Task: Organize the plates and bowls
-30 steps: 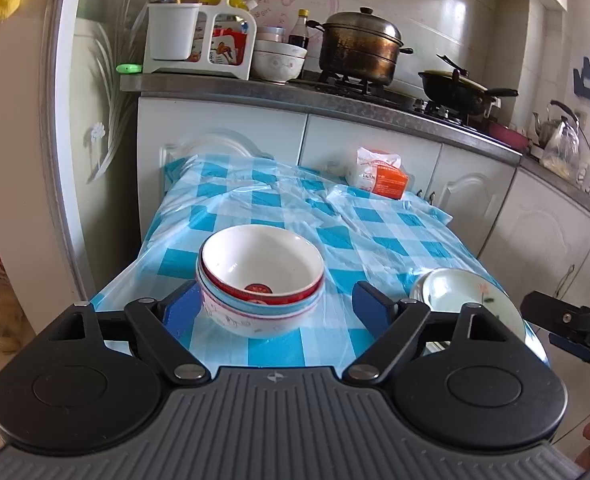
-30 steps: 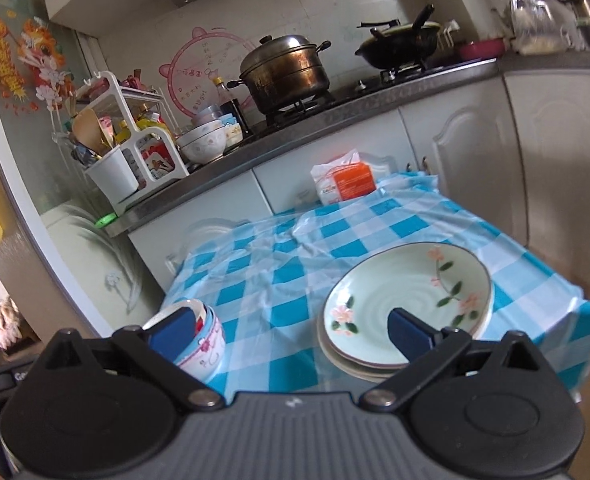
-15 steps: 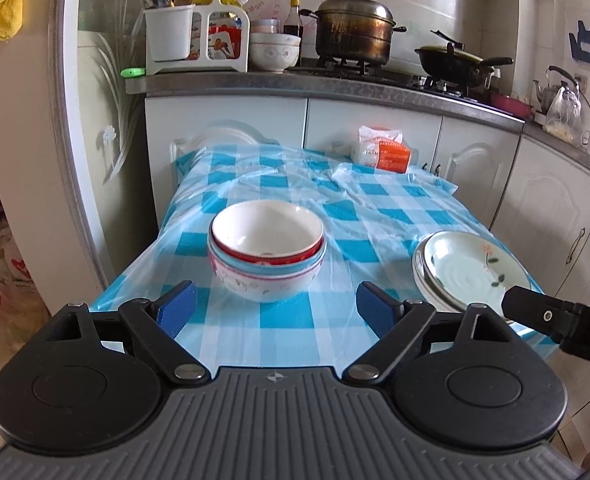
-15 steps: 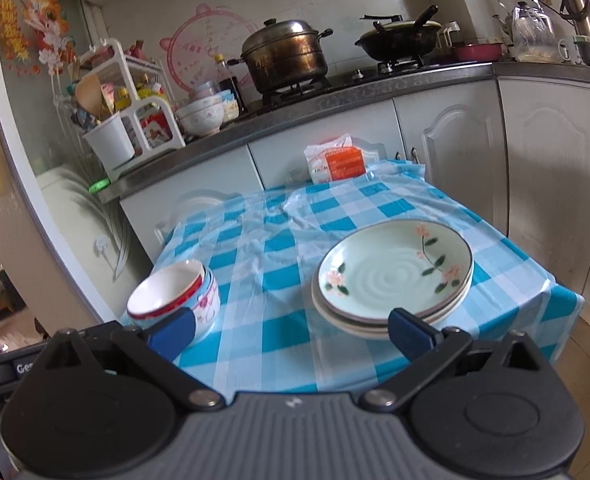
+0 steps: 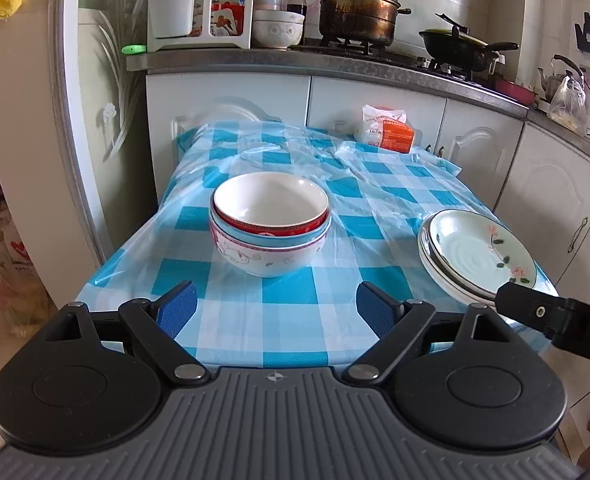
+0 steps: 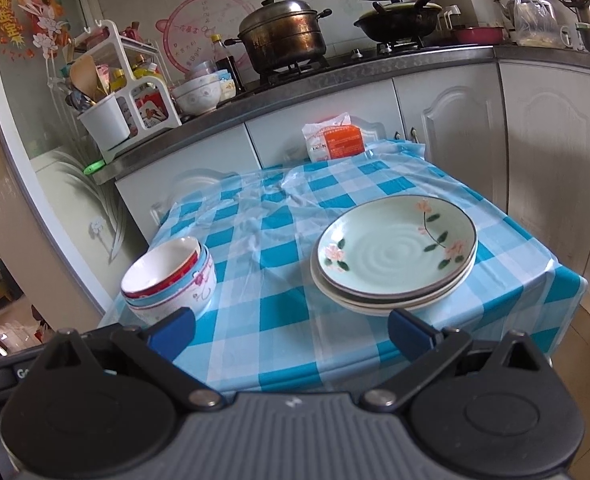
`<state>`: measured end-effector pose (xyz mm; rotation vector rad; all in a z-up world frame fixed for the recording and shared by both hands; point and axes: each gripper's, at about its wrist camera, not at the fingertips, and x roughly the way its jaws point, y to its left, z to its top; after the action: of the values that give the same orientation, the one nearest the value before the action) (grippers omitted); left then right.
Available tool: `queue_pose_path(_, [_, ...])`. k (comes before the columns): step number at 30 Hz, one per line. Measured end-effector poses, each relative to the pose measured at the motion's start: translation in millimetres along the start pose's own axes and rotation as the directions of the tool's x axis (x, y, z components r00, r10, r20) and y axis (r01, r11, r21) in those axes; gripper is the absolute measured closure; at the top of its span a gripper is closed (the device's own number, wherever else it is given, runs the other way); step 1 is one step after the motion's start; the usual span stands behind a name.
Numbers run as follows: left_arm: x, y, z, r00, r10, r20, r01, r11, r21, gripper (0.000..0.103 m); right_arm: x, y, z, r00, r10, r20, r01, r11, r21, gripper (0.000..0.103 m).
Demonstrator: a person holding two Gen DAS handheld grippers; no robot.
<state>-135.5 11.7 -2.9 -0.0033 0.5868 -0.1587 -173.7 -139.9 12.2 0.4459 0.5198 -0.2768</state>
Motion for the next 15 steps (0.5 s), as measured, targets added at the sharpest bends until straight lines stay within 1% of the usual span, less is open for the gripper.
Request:
queue_pose_path(3, [1.0, -2.0, -1.0, 1.000, 0.000, -0.006, 0.000, 1.000, 0.002, 0.000, 2.5, -2.5, -0.7, 1.000, 0.000, -0.014, 0.000, 1.000, 0.017, 0.001])
queue_pose_path(15, [8.0, -5.4, -2.0, 1.000, -0.001, -0.022, 0.001, 1.000, 0.007, 0.000, 7.2, -5.7, -3.1, 1.000, -0.015, -0.023, 0.015, 1.000, 0.018, 0.001])
